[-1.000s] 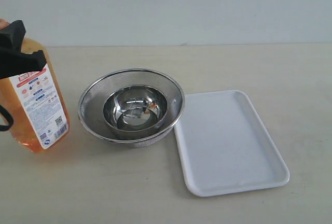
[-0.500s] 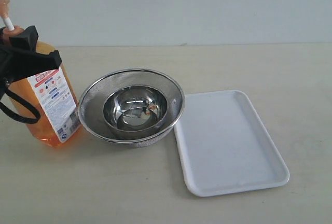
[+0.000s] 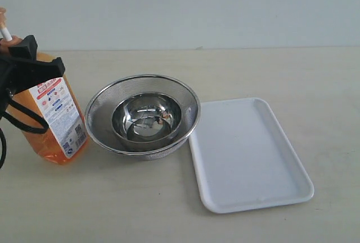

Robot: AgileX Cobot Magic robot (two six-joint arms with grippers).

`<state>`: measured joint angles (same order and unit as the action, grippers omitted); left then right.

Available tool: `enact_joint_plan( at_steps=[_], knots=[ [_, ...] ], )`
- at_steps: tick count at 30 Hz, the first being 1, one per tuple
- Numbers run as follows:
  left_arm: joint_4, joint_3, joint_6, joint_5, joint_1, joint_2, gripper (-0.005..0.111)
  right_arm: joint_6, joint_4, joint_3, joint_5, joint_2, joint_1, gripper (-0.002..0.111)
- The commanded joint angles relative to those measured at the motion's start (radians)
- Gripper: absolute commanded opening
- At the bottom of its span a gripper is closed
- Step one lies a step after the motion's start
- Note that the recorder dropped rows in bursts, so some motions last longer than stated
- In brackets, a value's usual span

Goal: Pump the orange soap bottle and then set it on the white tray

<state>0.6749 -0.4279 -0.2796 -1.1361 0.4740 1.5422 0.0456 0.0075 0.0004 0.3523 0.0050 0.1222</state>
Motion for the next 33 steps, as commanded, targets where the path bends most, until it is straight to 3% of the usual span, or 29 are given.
enact_joint_plan(
  at_steps=[1, 7, 9, 14, 16, 19, 22, 28, 33],
  knots=[
    [-0.021, -0.015, 0.009, -0.085, 0.002, 0.009, 0.005, 0.0, 0.001, 0.0, -0.005, -0.005, -0.003, 0.001],
    [-0.039, -0.015, 0.009, -0.085, 0.002, 0.059, 0.008, 0.0, 0.001, 0.0, -0.005, -0.005, -0.003, 0.001],
    [-0.059, -0.015, 0.011, -0.085, 0.002, 0.063, 0.018, 0.0, 0.001, 0.0, -0.005, -0.005, -0.003, 0.001],
    [-0.047, -0.015, 0.022, -0.085, 0.002, 0.063, 0.063, 0.0, 0.001, 0.0, -0.011, -0.005, -0.003, 0.001],
    [-0.013, -0.015, 0.022, -0.079, 0.002, 0.063, 0.076, 0.0, 0.001, 0.0, -0.011, -0.005, -0.003, 0.001],
    [0.017, -0.015, -0.033, -0.049, 0.002, 0.055, 0.086, 0.0, 0.001, 0.0, -0.011, -0.005, -0.003, 0.001],
    [0.027, -0.012, -0.102, -0.004, 0.002, 0.036, 0.088, 0.0, 0.001, 0.0, -0.011, -0.005, -0.003, 0.001],
    [0.067, 0.056, -0.043, 0.013, 0.002, -0.051, 0.088, 0.0, 0.001, 0.0, -0.011, -0.005, -0.003, 0.001],
    [-0.021, 0.142, -0.007, -0.011, 0.002, -0.114, 0.088, 0.0, 0.001, 0.0, -0.011, -0.005, -0.003, 0.001]
  ],
)
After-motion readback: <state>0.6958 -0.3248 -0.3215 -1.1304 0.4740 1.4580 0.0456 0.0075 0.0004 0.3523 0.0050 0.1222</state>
